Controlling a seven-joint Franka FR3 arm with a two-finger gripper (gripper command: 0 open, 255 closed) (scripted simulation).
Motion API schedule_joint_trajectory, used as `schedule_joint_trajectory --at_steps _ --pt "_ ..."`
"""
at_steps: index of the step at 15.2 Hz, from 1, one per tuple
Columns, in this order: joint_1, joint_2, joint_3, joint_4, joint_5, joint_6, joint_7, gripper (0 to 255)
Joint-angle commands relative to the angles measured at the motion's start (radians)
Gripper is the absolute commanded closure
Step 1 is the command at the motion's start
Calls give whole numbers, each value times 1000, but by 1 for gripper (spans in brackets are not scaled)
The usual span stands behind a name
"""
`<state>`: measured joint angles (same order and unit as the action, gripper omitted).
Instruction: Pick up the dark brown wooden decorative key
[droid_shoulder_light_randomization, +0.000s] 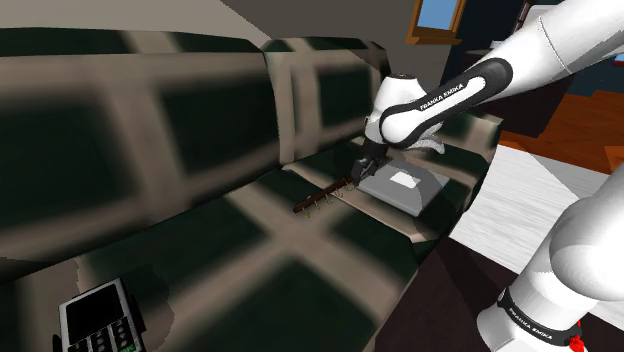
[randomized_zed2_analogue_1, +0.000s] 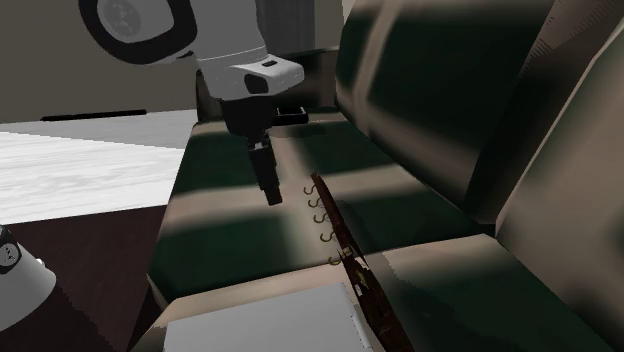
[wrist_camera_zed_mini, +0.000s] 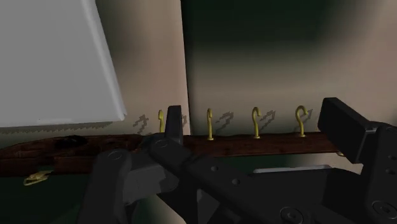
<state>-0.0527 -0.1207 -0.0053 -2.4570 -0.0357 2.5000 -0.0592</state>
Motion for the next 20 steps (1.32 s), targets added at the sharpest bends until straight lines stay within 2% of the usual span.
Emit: schedule_joint_trajectory --at_steps 1,7,15,17,18,20 --pt "-4 73 -5 20 1 77 -2 0" --pt "-12 309 -10 153 15 246 -3 0" --pt "-12 396 -10 148 13 339 -1 0" --pt "-12 396 -10 148 13 339 -1 0" --pt "-11 396 -10 148 13 339 1 255" --pt "-11 395 -10 146 13 340 1 255"
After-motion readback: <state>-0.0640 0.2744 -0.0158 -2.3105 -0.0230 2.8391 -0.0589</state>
